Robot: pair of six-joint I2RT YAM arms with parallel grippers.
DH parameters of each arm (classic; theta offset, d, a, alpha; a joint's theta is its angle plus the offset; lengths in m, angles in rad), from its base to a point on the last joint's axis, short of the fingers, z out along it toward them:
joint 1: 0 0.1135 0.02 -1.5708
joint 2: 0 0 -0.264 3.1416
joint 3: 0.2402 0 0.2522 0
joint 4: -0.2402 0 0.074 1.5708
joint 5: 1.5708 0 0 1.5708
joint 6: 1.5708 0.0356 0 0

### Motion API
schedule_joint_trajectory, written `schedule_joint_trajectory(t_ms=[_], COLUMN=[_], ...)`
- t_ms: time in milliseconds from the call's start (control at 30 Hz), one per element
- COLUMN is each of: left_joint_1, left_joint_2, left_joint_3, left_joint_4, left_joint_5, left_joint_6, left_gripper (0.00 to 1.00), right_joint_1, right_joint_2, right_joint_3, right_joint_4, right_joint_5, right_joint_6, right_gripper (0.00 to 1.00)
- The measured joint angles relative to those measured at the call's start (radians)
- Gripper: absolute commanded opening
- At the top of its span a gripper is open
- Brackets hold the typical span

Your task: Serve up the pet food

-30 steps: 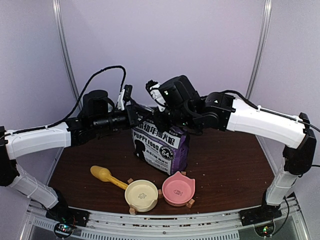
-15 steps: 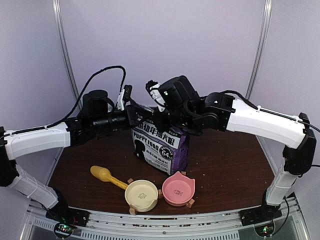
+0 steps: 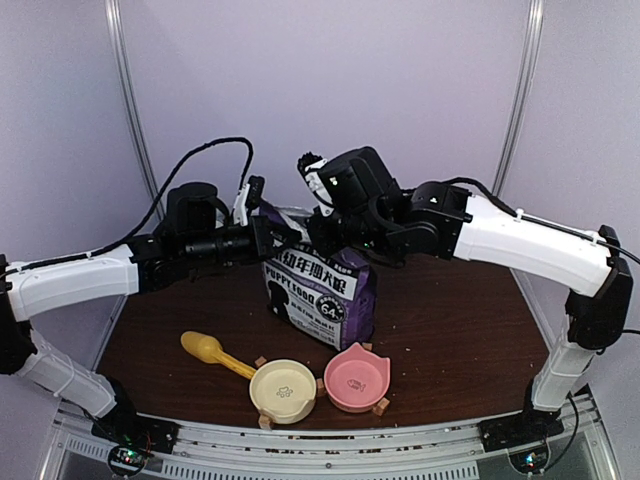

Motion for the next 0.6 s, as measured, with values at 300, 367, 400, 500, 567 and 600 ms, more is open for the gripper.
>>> schedule_joint_trajectory(t_ms=[300,367,400,500,567,600], left_joint_1=[0.001,0.010,0.019,0.069,0.121,0.146], left_joint_2=[-0.014,-0.013,-0.013,-0.011,0.003,0.016], left_joint_3=[0.086,0.135,0.161,0.238,0.295,0.328], left_joint_4=[-0.167,-0.251,-0.294,-0.415,-0.495,-0.535], left_joint_5=[-0.001,0.006,0.015,0.041,0.057,0.065], left_joint_6=[0.079,0.118,0.139,0.201,0.244,0.270], left_gripper=[0.00,0.00,0.00,0.00,0.00,0.00], right_joint_1=[-0.011,-0.023,-0.034,-0.074,-0.109,-0.120], right_joint_2=[0.024,0.035,0.040,0.042,0.042,0.043], right_joint_3=[0.074,0.110,0.128,0.151,0.160,0.162], right_joint_4=[-0.073,-0.111,-0.135,-0.185,-0.223,-0.233], right_joint_5=[-0.001,-0.001,0.000,0.004,0.007,0.006], right_joint_6=[0.040,0.066,0.083,0.132,0.170,0.184], right_gripper=[0.00,0.00,0.00,0.00,0.00,0.00])
